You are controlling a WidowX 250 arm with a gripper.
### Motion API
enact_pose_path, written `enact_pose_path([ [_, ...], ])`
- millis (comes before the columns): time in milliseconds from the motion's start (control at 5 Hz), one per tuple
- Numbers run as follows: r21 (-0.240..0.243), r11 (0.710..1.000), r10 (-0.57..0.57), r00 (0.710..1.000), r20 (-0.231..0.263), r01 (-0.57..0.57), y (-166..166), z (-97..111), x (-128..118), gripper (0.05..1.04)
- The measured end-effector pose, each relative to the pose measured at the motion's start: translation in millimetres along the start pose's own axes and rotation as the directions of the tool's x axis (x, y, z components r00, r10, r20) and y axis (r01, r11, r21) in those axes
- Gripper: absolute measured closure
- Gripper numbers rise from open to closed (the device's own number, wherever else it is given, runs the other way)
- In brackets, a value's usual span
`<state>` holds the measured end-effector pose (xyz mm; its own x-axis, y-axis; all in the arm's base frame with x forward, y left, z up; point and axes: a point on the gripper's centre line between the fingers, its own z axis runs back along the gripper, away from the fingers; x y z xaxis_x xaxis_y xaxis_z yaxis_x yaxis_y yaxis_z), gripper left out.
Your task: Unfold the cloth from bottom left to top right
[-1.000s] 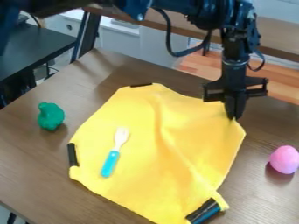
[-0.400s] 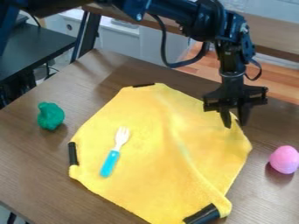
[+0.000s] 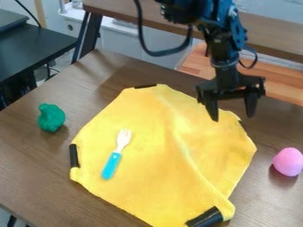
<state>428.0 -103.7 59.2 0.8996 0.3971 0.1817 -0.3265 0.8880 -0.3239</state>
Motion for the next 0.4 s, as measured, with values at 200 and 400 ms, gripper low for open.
enact_pose_path([
  [200, -0.001, 0.996, -0.093, 0.994, 0.056, 0.093, 10, 37, -9, 0.083],
  [400, 0.161, 0.967, -0.219, 0.968, 0.119, 0.199, 48, 83, -14, 0.083],
])
